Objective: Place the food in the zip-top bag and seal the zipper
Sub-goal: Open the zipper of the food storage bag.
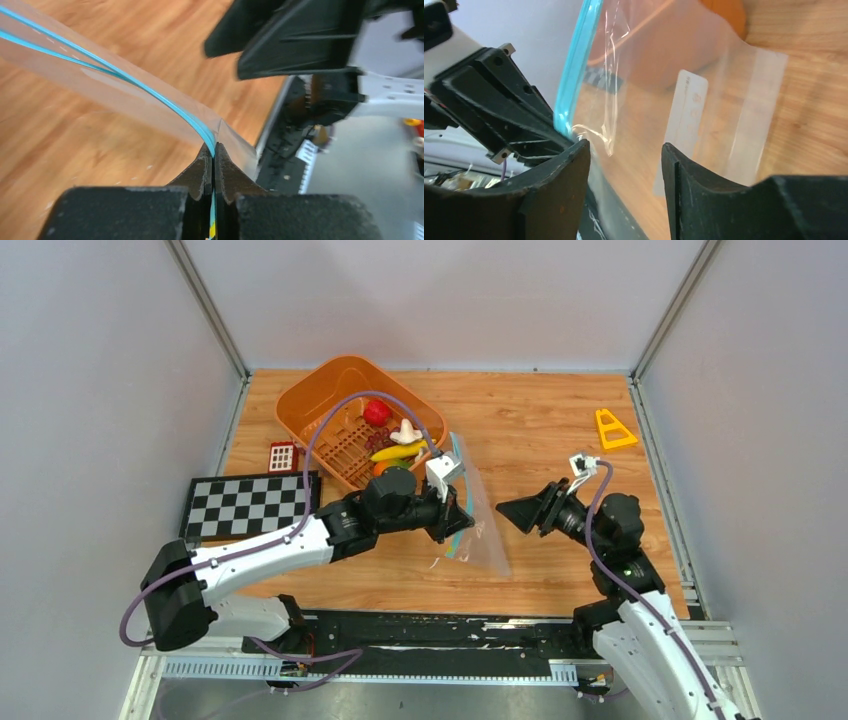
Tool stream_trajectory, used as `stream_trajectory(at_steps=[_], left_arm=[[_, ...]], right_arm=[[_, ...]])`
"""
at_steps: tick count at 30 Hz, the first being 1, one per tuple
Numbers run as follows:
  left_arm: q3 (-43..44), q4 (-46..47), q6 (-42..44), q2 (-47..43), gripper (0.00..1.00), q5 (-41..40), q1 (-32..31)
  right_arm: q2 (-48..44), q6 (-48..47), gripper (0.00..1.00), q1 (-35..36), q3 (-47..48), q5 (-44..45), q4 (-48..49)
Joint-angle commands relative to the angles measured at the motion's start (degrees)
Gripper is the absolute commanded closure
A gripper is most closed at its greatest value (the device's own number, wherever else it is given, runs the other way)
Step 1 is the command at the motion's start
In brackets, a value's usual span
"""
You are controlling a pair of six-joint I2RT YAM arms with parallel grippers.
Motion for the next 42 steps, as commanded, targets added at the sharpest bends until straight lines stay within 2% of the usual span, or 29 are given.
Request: stream_trajectory(at_steps=[1,4,8,13,25,34,42], left_arm=[[5.77,-16.37,8.31,0.49,1.0,-17.27,-3.57],[9.23,-20.98,9.84,3.44,1.0,-23.39,-7.07],[11.89,-23.7,10.57,5.59,1.0,-27.16,-9.18],[12.1,-23.56,10.2,4.73,1.0,-27.88,-9.63],[13.89,-26.32,12.06,4.93,1.0,-29.21,-10.91],[15.83,-27.89,13.79,5.96,1.0,-29.51,-11.7],[16.16,-28.48,13.9,5.95,1.0,-30.31,-11.66]], right_arm=[[-2.52,-5.77,0.44,-0.15,8.98,6.33,-12.31],[-1.31,-5.95,0.43,-0.1,12.86,7.04,-15.25],[3.09,-7.1,0.45,-0.04,17.67,7.72,-18.81],[7.63,-8.06,0.5,1.61,19.38,10.38,-18.08],[16.17,-5.71,0.45,8.84,23.69,20.11,-14.71],[22.18,-2.1,0.39,9.44,24.75,14.99,-8.18],[20.87,-0.92,0.36,9.69,24.59,14.98,-5.2]])
